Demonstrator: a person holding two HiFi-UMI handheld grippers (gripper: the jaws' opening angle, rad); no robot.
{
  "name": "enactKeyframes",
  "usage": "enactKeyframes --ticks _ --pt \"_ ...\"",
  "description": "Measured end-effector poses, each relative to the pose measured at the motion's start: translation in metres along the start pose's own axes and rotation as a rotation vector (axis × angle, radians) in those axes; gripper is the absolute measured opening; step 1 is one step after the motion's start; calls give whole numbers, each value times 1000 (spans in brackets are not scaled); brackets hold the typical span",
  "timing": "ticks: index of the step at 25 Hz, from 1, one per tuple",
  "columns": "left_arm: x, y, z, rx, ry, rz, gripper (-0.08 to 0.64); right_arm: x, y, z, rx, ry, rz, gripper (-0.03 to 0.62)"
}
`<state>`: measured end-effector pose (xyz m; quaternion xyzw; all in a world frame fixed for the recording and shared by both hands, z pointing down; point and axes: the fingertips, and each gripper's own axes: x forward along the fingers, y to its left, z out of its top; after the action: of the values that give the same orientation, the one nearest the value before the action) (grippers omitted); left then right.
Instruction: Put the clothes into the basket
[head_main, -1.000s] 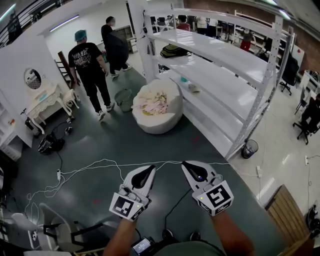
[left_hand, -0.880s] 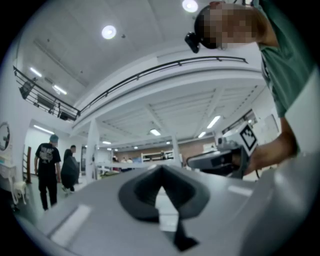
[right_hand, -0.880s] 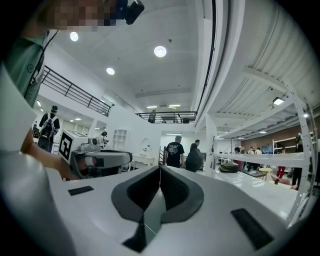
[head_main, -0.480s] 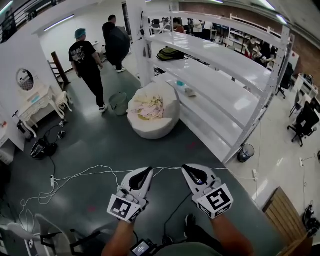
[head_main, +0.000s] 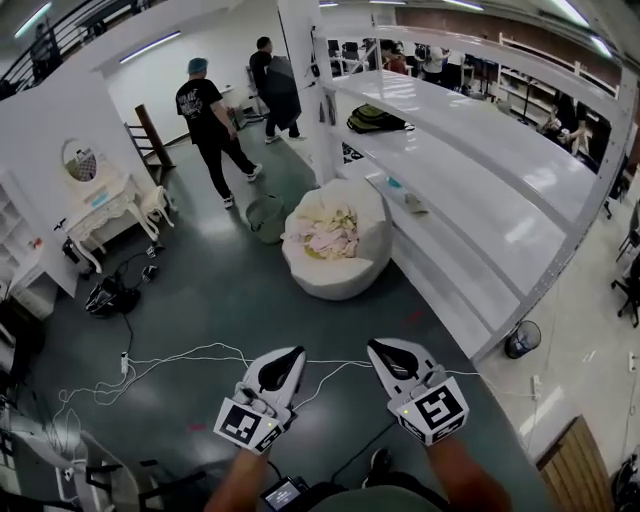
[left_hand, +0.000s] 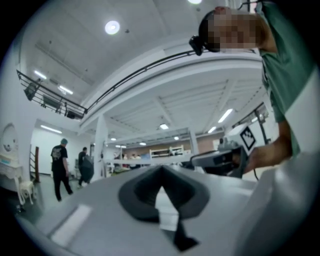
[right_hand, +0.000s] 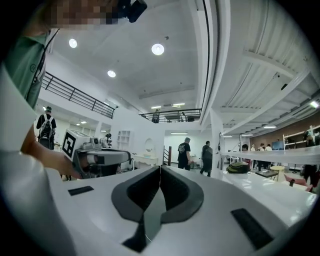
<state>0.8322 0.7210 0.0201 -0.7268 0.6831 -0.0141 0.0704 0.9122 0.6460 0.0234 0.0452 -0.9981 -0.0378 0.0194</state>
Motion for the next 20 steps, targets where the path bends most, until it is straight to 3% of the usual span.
enactKeyframes --ticks 10,20 --pt "68 68 -26 4 29 47 2 72 -80 -22 41 6 20 6" --pt "143 182 -65 -10 -10 -29 2 191 -139 -39 14 30 -38 6"
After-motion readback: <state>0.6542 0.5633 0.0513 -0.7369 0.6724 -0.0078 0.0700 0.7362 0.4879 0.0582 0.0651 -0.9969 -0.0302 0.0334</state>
